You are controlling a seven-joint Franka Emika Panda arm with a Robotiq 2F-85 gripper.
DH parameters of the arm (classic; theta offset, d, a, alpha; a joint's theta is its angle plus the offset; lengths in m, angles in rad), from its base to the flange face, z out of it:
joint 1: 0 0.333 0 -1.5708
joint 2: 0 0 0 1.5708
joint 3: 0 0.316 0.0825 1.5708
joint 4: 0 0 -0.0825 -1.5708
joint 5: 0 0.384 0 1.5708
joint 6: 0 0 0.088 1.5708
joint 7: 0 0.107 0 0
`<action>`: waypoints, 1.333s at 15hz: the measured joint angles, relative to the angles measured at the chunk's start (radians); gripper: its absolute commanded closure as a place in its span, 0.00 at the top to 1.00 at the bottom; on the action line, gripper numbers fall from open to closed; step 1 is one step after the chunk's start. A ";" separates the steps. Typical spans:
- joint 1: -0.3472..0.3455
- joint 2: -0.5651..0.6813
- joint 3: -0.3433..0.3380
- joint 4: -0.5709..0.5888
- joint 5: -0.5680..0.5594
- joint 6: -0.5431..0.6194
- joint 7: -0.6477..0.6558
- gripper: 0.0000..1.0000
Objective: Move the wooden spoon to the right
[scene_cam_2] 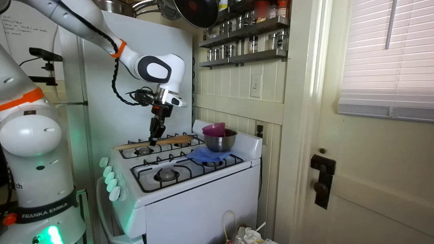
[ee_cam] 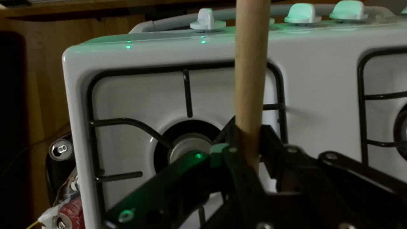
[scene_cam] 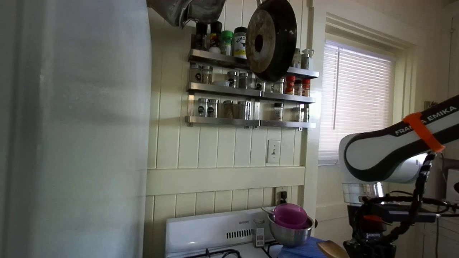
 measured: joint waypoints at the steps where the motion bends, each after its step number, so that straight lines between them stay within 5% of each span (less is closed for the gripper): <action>1: -0.016 -0.020 -0.012 -0.021 0.012 0.010 0.013 0.05; 3: -0.051 -0.056 -0.038 -0.057 0.035 0.026 0.034 0.05; 4: -0.071 -0.073 -0.054 -0.072 0.045 0.029 0.042 0.22; 6: -0.102 -0.096 -0.083 -0.095 0.064 0.039 0.042 0.22; 7: -0.108 -0.103 -0.090 -0.101 0.067 0.040 0.042 0.05; 20: -0.201 0.056 -0.104 -0.006 0.062 0.090 0.112 0.05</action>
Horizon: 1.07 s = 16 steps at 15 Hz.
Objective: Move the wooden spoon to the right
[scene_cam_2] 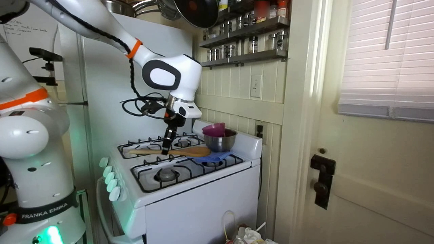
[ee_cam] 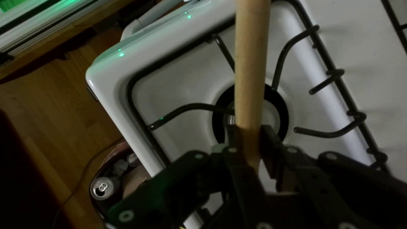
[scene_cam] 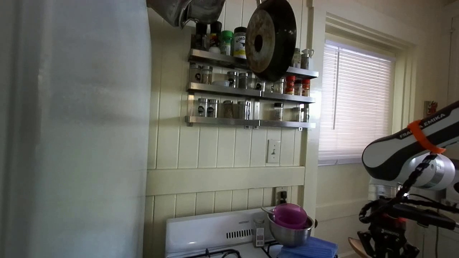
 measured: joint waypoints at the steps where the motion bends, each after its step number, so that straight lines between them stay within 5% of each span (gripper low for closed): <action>1: 0.000 0.025 0.003 0.013 0.000 0.019 0.017 0.05; 16: 0.051 0.286 0.057 0.116 0.001 0.121 0.201 0.05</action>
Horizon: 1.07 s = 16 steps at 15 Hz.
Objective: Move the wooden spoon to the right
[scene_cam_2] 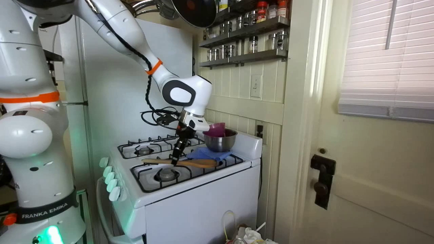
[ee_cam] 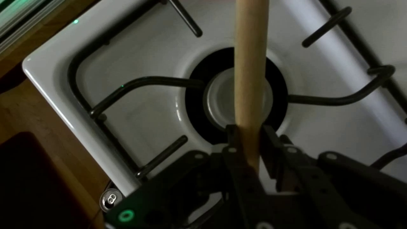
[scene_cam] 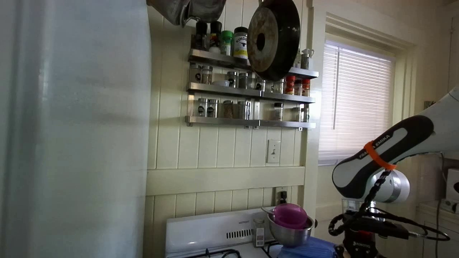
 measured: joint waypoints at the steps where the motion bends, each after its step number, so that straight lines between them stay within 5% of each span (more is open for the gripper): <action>1: 0.000 0.003 0.000 0.002 0.000 0.001 0.004 0.05; 2: 0.000 0.005 -0.001 0.004 0.000 0.001 0.008 0.47; 4: 0.000 0.005 -0.004 0.006 0.000 0.001 0.014 0.53; 10: 0.000 0.002 -0.007 0.006 0.001 -0.024 0.024 0.99; 16: 0.007 -0.084 0.005 -0.010 -0.027 -0.091 0.042 1.00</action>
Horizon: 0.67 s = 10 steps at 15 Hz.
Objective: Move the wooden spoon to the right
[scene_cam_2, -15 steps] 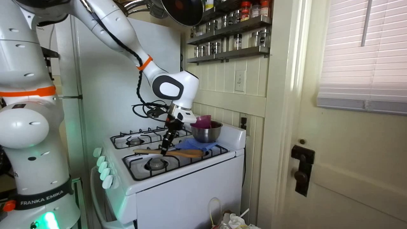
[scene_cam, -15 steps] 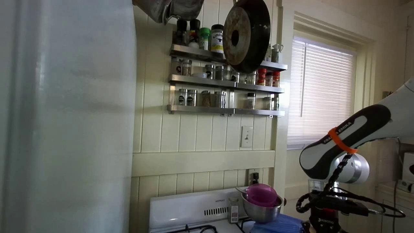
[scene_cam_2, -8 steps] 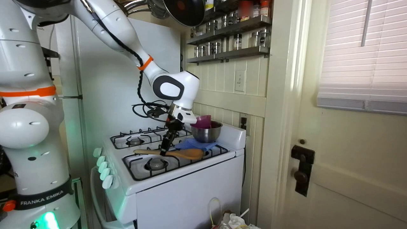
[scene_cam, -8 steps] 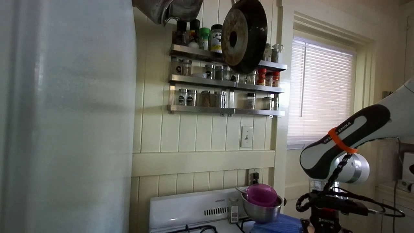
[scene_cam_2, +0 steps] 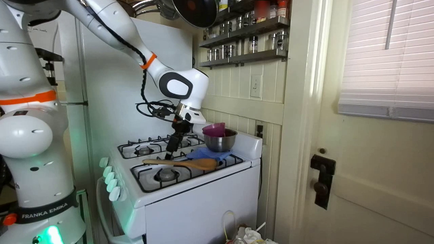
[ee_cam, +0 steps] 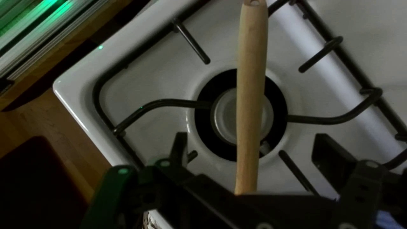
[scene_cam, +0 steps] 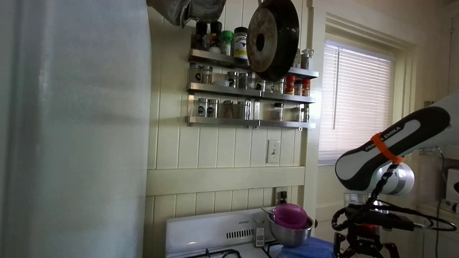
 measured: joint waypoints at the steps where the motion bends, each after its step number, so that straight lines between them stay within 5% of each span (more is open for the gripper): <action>1: 0.002 -0.020 0.002 -0.004 -0.009 -0.014 0.000 1.00; 10: 0.024 -0.085 0.017 -0.009 -0.015 -0.084 -0.096 1.00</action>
